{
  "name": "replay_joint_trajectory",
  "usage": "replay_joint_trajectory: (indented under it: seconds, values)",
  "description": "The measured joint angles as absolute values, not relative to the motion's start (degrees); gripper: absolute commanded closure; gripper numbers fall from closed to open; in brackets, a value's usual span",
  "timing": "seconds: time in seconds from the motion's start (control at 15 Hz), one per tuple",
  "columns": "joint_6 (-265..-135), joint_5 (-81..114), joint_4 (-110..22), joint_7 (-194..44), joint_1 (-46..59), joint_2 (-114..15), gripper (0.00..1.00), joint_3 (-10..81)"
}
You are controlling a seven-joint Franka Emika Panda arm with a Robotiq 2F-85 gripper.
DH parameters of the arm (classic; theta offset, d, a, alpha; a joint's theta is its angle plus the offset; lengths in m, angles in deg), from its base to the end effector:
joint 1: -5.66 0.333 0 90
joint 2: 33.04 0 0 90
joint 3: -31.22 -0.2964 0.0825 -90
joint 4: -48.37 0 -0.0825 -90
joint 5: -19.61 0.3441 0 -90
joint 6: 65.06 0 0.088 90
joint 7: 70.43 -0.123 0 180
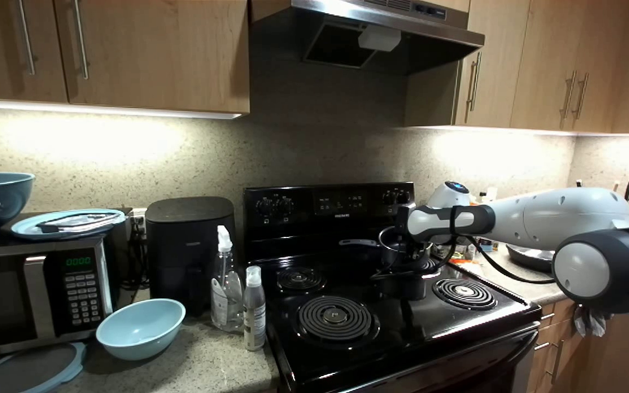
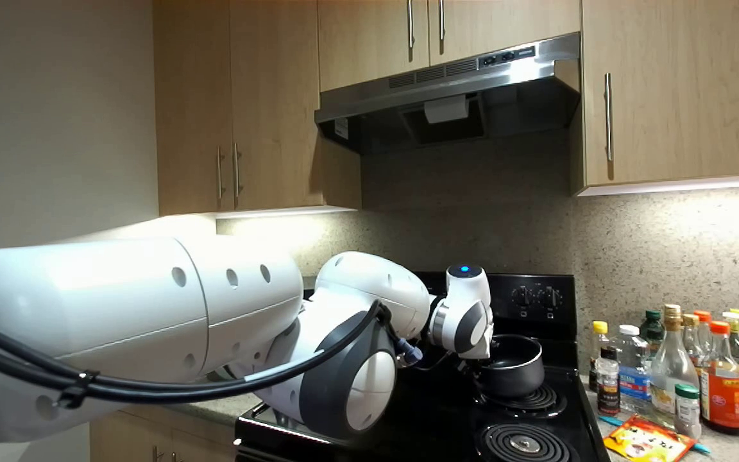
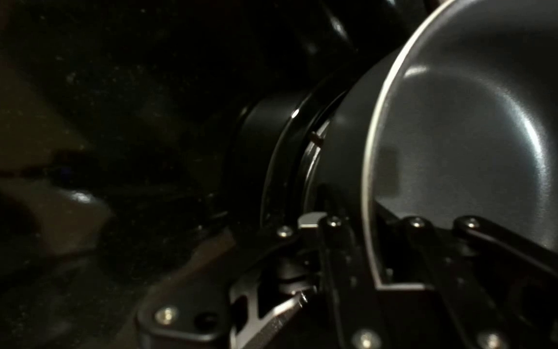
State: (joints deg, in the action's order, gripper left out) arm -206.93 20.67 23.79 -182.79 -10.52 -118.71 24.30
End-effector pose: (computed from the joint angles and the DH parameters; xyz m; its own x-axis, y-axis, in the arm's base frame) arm 0.7685 -0.1953 0.1744 -0.5567 -0.7647 -0.3245 -0.6346 0.6436 -0.4278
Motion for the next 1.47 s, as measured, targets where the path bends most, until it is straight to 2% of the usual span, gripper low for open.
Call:
replay_joint_trajectory:
  seconds: [0.07, 0.2, 0.27, 0.33, 0.4, 0.53, 0.6, 0.8, 1.07, 1.13, 1.2, 1.33, 1.47]
  values:
    - [-206.9, 20.7, 23.8, -182.8, -10.5, -118.7, 0.65, 24.3]
    - [-207.0, 20.7, 23.8, -182.8, -10.5, -118.7, 0.53, 24.3]
    - [-207.0, 20.7, 23.8, -182.8, -10.5, -118.7, 0.63, 24.3]
    - [-207.0, 20.7, 23.8, -182.8, -10.5, -118.6, 0.87, 24.3]
    - [-207.0, 20.7, 23.8, -182.8, -10.5, -118.7, 0.38, 24.3]
    - [-206.9, 20.6, 23.8, -182.8, -10.5, -118.7, 0.38, 24.5]
    - [-206.9, 20.6, 23.8, -182.8, -10.4, -118.7, 0.59, 24.7]
    - [-206.9, 20.5, 23.8, -182.8, -10.2, -118.7, 0.39, 25.3]
    - [-206.9, 20.5, 23.8, -182.8, -10.1, -118.7, 0.38, 25.4]
    - [-206.9, 20.5, 23.8, -182.8, -10.1, -118.7, 0.13, 25.4]
    - [-206.9, 20.5, 23.8, -182.8, -10.1, -118.7, 0.12, 25.4]
    - [-207.5, 20.5, 23.8, -182.9, -10.0, -118.6, 0.02, 25.7]
    - [-211.4, 20.2, 23.8, -184.5, -9.4, -118.6, 0.00, 27.3]
